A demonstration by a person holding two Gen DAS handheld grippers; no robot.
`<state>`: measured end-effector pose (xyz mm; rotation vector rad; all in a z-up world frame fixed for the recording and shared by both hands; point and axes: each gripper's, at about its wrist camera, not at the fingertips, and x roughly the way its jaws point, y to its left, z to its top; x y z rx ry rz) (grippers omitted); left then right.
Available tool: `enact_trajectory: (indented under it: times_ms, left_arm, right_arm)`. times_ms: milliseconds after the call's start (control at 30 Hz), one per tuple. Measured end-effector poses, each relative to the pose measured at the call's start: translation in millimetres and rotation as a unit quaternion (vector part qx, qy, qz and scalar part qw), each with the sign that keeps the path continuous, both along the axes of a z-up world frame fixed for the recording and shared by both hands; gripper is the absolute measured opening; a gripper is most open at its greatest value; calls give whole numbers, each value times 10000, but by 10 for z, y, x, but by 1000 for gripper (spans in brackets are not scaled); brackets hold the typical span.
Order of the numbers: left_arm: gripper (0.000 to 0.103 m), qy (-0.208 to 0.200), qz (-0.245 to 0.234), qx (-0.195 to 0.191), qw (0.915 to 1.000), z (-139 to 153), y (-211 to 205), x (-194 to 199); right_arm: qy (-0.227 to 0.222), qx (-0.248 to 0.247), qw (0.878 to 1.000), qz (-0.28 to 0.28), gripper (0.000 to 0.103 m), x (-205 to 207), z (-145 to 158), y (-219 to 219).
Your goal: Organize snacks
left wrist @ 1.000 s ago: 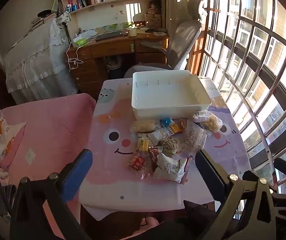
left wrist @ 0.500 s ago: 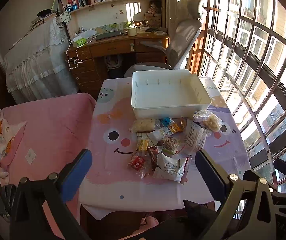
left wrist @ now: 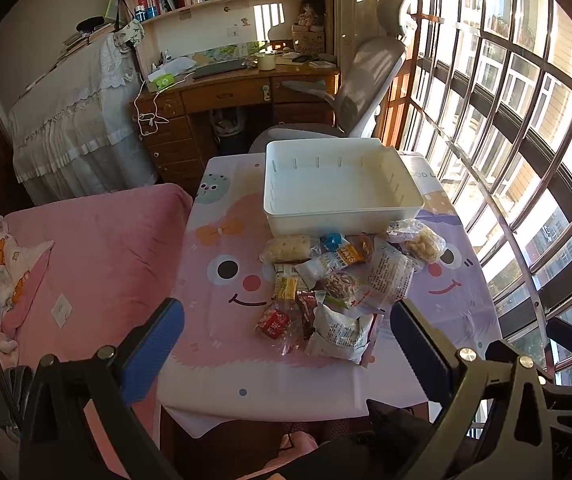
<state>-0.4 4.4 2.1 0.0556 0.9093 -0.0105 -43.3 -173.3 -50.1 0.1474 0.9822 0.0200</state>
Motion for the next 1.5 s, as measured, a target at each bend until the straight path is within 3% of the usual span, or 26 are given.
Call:
enact_trajectory:
  times_ms: [633,1067,1300,1500]
  left_arm:
    - [102,117,188,95,9997,-4,-112,-45]
    - [102,387,738,114,9965,-117,-112,-145]
    - [102,756,1234,124,9894,-281,35,-197]
    - [102,1138,1347,174,9842,-437,133,-129]
  right_arm:
    - [126,89,9998,103,97,-10,-111,30]
    - [313,489,9977,351,97,107,-212,-293]
    - [495,726,9952,433,97,180,-359,-355]
    - [501,895,9933,529,97,228,-506,-363]
